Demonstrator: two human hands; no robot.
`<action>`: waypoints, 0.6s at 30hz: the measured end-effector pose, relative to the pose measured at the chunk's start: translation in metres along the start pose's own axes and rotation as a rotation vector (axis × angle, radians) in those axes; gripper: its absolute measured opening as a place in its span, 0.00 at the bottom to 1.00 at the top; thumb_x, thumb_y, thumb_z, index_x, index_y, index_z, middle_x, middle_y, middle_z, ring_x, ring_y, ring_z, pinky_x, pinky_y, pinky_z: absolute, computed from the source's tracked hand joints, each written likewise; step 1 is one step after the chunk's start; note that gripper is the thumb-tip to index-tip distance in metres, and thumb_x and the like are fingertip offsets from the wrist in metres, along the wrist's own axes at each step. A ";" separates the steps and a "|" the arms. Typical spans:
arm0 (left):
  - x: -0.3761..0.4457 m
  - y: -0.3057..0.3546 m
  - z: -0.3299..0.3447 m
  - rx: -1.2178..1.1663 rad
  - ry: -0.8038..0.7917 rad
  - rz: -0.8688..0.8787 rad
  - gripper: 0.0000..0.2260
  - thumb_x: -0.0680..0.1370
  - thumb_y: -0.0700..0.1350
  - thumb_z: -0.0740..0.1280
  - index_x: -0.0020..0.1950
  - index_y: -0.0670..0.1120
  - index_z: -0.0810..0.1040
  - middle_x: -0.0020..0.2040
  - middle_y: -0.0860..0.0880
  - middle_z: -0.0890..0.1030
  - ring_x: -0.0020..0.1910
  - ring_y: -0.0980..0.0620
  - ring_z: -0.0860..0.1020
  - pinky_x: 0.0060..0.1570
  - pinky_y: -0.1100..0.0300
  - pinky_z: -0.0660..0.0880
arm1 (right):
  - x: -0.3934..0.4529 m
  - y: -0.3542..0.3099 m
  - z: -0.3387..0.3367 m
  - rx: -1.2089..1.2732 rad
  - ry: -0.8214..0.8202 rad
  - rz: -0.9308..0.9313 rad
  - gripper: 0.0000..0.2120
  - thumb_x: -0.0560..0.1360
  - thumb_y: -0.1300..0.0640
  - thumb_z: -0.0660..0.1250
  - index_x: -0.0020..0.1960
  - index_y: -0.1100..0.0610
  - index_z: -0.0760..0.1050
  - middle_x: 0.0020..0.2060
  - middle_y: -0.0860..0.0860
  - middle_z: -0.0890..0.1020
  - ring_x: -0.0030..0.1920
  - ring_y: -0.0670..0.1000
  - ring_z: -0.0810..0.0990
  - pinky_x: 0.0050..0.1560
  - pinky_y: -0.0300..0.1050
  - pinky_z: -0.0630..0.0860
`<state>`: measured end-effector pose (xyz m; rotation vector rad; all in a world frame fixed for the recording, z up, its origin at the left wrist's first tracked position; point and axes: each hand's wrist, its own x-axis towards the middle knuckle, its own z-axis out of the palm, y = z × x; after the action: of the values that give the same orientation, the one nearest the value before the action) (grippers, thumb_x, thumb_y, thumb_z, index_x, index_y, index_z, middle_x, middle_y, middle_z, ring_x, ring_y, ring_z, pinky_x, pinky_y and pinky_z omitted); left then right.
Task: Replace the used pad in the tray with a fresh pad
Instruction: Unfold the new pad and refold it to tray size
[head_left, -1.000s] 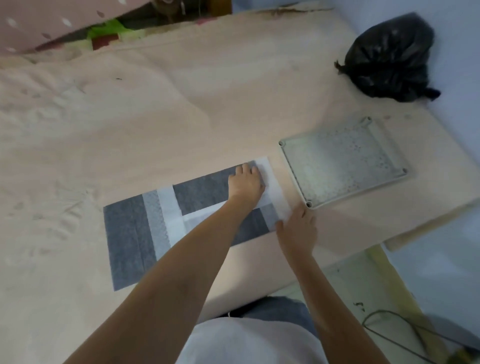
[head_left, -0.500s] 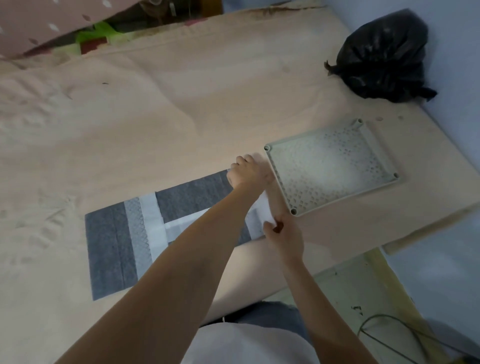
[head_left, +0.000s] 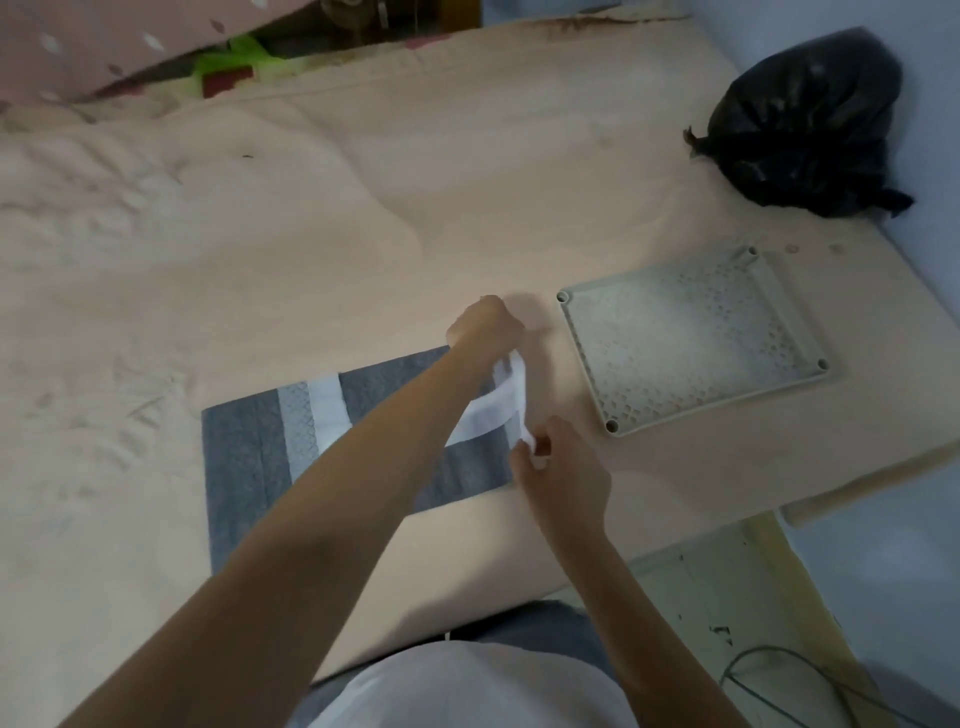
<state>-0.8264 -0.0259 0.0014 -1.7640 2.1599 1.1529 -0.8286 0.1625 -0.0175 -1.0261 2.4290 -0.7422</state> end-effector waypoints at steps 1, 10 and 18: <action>-0.002 -0.011 -0.009 -0.065 0.008 0.008 0.06 0.74 0.38 0.59 0.42 0.40 0.75 0.35 0.45 0.77 0.37 0.44 0.82 0.39 0.54 0.80 | -0.002 -0.008 0.000 -0.023 -0.001 -0.047 0.06 0.71 0.56 0.65 0.38 0.53 0.68 0.33 0.47 0.74 0.34 0.47 0.73 0.31 0.36 0.65; -0.013 -0.144 -0.068 -0.221 0.145 -0.110 0.09 0.73 0.38 0.63 0.33 0.43 0.69 0.30 0.46 0.73 0.28 0.49 0.75 0.23 0.62 0.73 | -0.035 -0.079 0.033 -0.138 -0.057 -0.585 0.12 0.62 0.62 0.72 0.29 0.57 0.68 0.26 0.51 0.72 0.26 0.51 0.70 0.27 0.41 0.63; -0.018 -0.205 -0.062 -0.233 0.142 -0.169 0.06 0.74 0.38 0.64 0.37 0.44 0.70 0.35 0.46 0.75 0.37 0.45 0.77 0.40 0.52 0.79 | -0.053 -0.095 0.082 -0.489 -0.242 -0.821 0.13 0.52 0.57 0.77 0.27 0.55 0.73 0.25 0.50 0.75 0.27 0.51 0.75 0.29 0.41 0.71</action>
<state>-0.6184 -0.0553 -0.0421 -2.1394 1.9673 1.3177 -0.6991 0.1205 -0.0152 -2.2151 1.9664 -0.1971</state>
